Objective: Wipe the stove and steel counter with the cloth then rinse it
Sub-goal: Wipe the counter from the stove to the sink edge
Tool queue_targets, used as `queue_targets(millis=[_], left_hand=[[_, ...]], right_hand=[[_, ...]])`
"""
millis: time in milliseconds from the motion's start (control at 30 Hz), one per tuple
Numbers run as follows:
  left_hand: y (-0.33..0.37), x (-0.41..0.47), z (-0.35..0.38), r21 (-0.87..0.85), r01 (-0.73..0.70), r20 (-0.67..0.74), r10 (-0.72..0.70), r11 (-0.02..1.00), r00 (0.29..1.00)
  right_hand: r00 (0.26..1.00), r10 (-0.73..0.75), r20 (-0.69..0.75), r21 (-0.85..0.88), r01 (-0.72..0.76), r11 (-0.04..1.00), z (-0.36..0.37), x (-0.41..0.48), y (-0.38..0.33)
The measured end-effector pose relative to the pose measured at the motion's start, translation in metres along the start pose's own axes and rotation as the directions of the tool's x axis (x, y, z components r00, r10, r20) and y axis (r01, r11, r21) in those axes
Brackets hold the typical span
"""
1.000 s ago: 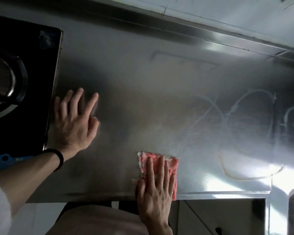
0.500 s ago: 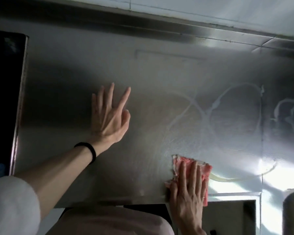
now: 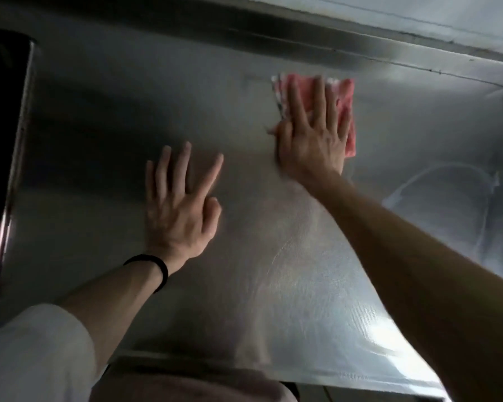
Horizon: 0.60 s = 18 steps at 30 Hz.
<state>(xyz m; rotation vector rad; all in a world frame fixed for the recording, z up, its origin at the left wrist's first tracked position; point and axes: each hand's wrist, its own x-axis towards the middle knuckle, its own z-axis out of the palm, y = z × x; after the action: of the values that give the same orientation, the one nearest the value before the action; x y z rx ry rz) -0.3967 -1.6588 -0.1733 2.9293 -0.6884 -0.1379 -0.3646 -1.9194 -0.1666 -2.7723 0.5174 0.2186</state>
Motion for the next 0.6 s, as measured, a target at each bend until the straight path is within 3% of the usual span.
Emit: queue_targets(millis=[133, 233, 500, 600], left_hand=[[0.003, 0.000, -0.002, 0.015, 0.012, -0.010, -0.012, 1.000, 1.000], [0.002, 0.000, -0.003, 0.020, 0.002, -0.003, -0.002, 1.000, 1.000], [0.002, 0.000, -0.002, -0.002, 0.002, -0.027, -0.002, 1.000, 1.000], [0.002, -0.001, 0.000, 0.003, 0.006, -0.024, -0.006, 1.000, 1.000]], right_hand=[[0.999, 0.042, -0.024, 0.014, -0.042, 0.999, -0.006, 0.037, -0.002], [0.998, 0.051, -0.041, -0.001, -0.051, 0.999, -0.003, 0.004, -0.005], [0.993, 0.106, 0.056, -0.047, -0.104, 0.993, 0.049, -0.299, -0.001], [0.996, 0.080, 0.042, -0.064, -0.077, 0.995, 0.051, -0.320, 0.007]])
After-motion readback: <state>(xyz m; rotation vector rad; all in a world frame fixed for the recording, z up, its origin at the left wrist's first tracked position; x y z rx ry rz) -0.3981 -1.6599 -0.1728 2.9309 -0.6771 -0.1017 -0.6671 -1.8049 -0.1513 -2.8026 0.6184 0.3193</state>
